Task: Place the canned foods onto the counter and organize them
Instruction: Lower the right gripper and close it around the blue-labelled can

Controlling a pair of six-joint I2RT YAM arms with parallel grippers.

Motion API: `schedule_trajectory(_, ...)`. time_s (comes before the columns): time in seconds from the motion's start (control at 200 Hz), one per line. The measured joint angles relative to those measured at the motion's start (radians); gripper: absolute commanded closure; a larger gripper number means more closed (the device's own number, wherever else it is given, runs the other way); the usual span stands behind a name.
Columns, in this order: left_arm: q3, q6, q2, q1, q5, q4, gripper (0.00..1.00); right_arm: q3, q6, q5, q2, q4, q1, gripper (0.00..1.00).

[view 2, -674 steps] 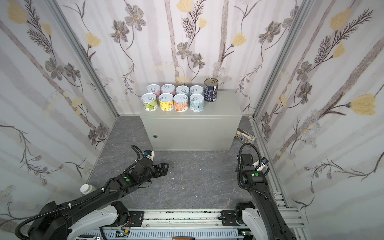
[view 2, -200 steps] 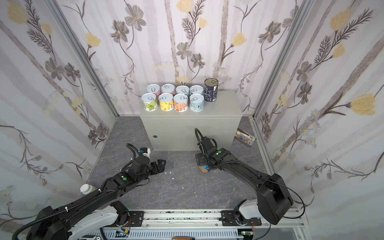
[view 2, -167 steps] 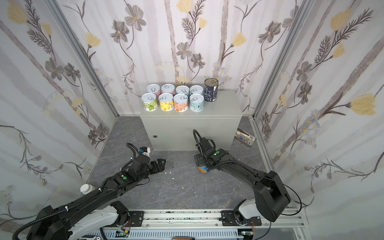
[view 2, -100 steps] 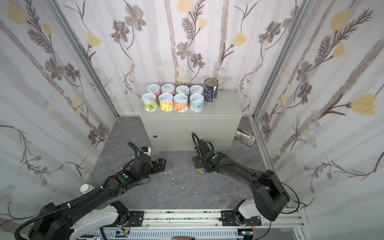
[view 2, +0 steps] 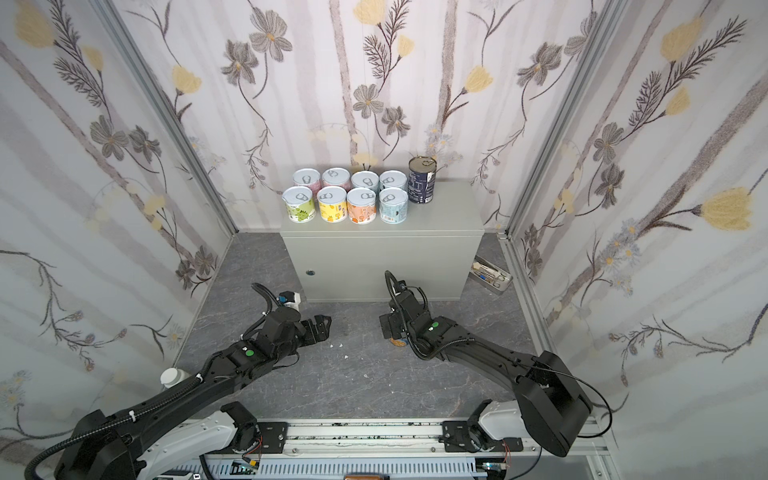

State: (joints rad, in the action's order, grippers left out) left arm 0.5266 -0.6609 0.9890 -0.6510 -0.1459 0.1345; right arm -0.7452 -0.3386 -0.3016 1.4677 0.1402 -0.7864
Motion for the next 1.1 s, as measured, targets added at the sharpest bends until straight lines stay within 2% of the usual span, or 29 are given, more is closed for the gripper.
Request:
schedule_trajectory(0.285, 0.01, 0.004, -0.006, 0.0, -0.016, 0.02, 0.0, 0.192, -0.006, -0.126, -0.126, -0.193, -0.084, 0.0)
schedule_trajectory(0.55, 0.013, 0.006, -0.008, 0.0, -0.019, 0.025, 0.0, 0.349, -0.019, -0.231, -0.138, -0.446, -0.16, 0.0)
schedule_trajectory(0.754, 0.011, 0.005, -0.015, 0.0, -0.027, 0.027, 0.0, 0.454, -0.018, -0.266, -0.055, -0.679, -0.199, 0.0)
schedule_trajectory(1.099, 0.003, -0.001, -0.003, 0.001, -0.034, 0.033, 0.0, 0.563, 0.0, -0.269, 0.199, -1.111, -0.208, 0.0)
